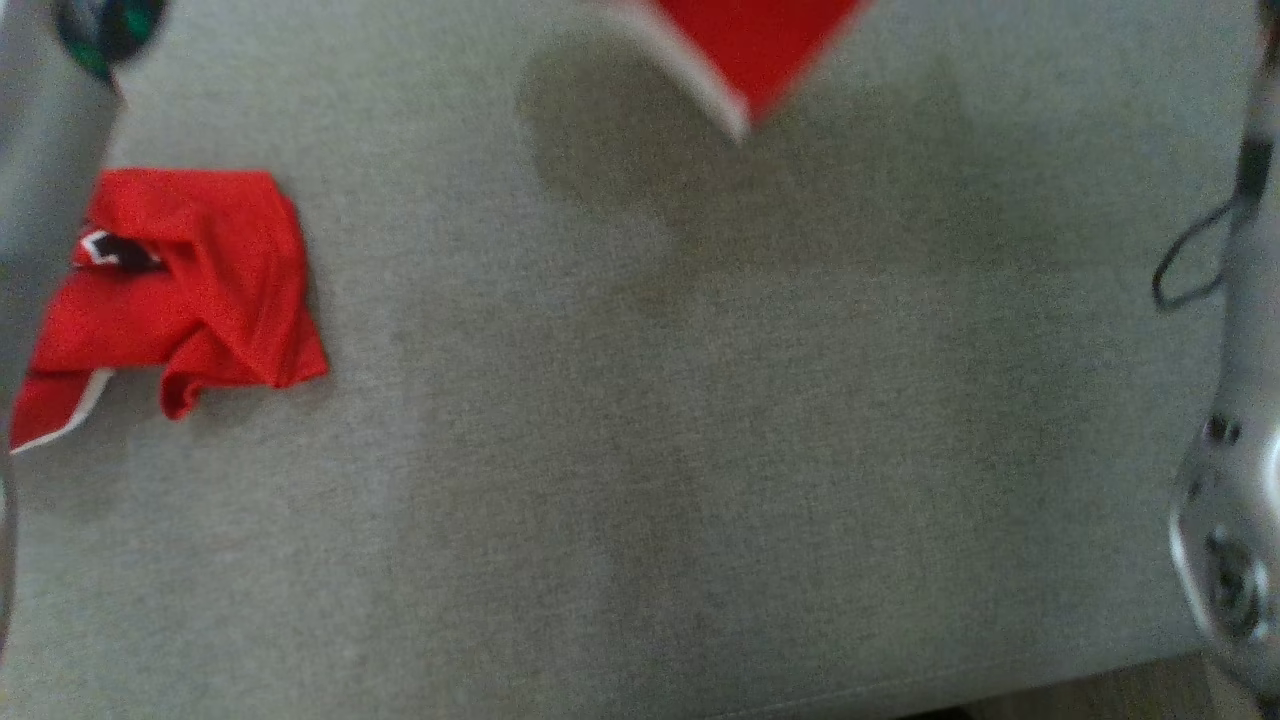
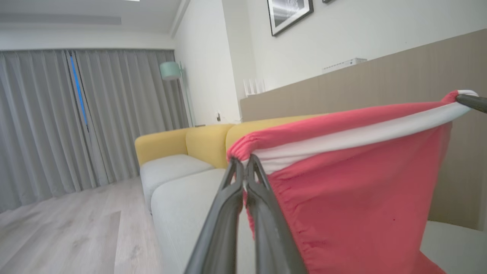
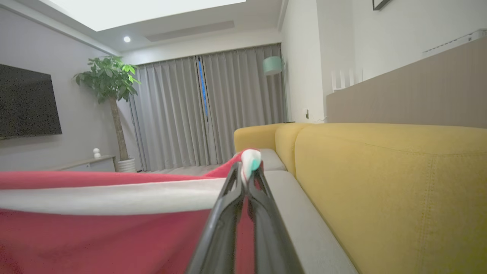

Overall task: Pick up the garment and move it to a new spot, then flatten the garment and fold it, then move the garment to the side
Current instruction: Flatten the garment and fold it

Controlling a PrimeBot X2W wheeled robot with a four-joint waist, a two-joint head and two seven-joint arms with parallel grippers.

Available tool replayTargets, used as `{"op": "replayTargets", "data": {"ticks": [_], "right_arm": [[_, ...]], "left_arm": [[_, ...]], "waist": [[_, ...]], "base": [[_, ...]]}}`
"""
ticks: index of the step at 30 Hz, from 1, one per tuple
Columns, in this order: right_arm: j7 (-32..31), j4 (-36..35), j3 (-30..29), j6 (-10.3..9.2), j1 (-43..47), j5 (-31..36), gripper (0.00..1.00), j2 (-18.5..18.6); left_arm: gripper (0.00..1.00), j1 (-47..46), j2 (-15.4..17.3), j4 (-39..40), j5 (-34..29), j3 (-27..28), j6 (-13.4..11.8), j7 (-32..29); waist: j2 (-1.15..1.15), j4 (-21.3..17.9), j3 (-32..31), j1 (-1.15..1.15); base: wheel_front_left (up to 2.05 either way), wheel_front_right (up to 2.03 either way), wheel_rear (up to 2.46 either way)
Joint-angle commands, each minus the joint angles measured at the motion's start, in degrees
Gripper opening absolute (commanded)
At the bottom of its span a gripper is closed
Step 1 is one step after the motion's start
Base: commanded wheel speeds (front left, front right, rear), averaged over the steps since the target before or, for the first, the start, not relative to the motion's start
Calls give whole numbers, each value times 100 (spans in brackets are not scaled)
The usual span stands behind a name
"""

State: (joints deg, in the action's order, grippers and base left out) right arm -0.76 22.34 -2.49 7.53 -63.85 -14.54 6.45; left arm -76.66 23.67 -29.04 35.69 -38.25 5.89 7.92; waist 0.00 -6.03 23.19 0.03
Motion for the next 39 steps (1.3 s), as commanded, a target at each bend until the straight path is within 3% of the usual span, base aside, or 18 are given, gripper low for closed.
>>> {"op": "replayTargets", "data": {"ticks": [1,9,14,19,29,39], "right_arm": [[132,-66,-10,-4,-251,18,0,-20],[950,1482,138,-4,-665,9,0,113],[1062,2087,518,-4,-323,-62,0,433],[863,2461,1090,-4,248,-303,0,835],[75,2292,2221,-4,1253,-1300,0,1645],[-711,1521,2990,-4,2412,-2492,0,2517]], "left_arm": [[0,-401,195,27,-52,301,3,85],[0,-771,-138,-913,-192,32,132,632],[0,-171,-354,-875,-164,-240,155,702],[0,781,-341,-377,-152,-539,157,706],[0,2159,-34,239,-34,-1184,158,707],[0,3181,-34,693,-61,-1380,159,708]], "waist": [[0,-74,233,-3],[0,-12,493,-3],[0,133,563,-3],[0,268,402,-3],[0,358,-189,-3],[0,409,-884,-3]], "base": [[0,0,0],[0,0,0],[0,0,0],[0,0,0],[0,0,0],[0,0,0]]}}
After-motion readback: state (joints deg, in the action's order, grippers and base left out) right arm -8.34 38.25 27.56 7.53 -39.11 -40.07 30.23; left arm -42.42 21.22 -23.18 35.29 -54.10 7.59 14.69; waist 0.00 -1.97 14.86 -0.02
